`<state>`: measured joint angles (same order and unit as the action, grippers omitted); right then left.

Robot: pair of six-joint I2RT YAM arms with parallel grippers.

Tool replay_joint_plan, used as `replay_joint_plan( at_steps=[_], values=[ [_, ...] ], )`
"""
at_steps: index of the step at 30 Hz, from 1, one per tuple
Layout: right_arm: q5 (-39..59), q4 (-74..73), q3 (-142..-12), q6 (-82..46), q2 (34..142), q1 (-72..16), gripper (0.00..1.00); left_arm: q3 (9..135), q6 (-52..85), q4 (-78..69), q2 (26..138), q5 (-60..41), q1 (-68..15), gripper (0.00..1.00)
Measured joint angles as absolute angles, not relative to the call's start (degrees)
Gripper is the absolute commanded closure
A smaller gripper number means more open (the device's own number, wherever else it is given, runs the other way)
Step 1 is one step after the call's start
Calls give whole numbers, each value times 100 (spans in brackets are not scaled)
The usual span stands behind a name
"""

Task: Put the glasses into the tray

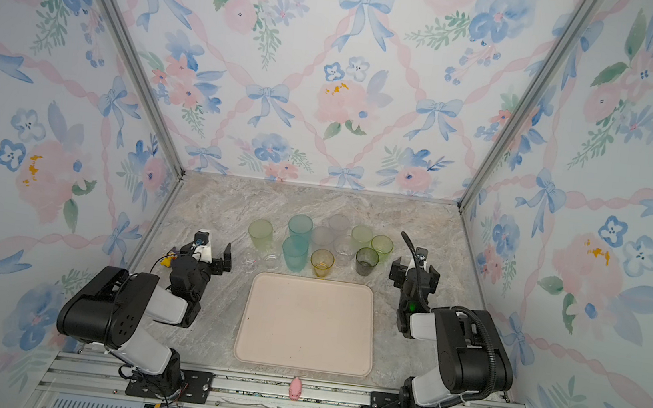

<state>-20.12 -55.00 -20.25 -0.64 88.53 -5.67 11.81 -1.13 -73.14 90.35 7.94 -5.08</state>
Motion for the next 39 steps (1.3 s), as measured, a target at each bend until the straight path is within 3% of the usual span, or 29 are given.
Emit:
replay_joint_plan(
  at_steps=[3,6,12,18,21,25,32,39],
  values=[
    [-2012,-5500,-2025,-64,8853,-567,3,1181,-108,-7310,9035,698,-449,8],
    [-2010,-5498,-2025,-64,8853,-567,3,1181,-106,-7290,9035,604,-386,21],
    [-1861,-5404,-2038,-130,8847,-484,4,1372,-73,-6796,8875,548,-296,39],
    [-1778,-4707,-2239,-252,8490,-366,11,1935,154,-5070,7279,867,-436,48],
    [-1769,-3968,-2460,-329,7802,-301,13,2576,233,-4001,6377,1149,-797,49],
    [-1619,-2517,-3186,-460,6733,-250,18,3691,401,-2606,5878,1288,-1186,61],
    [-489,456,-5559,-867,6257,-226,23,6289,609,-30,6788,978,-1704,67],
    [475,2515,-6123,-1199,6309,-357,25,8696,484,1999,8580,666,-2331,70]
  ],
)
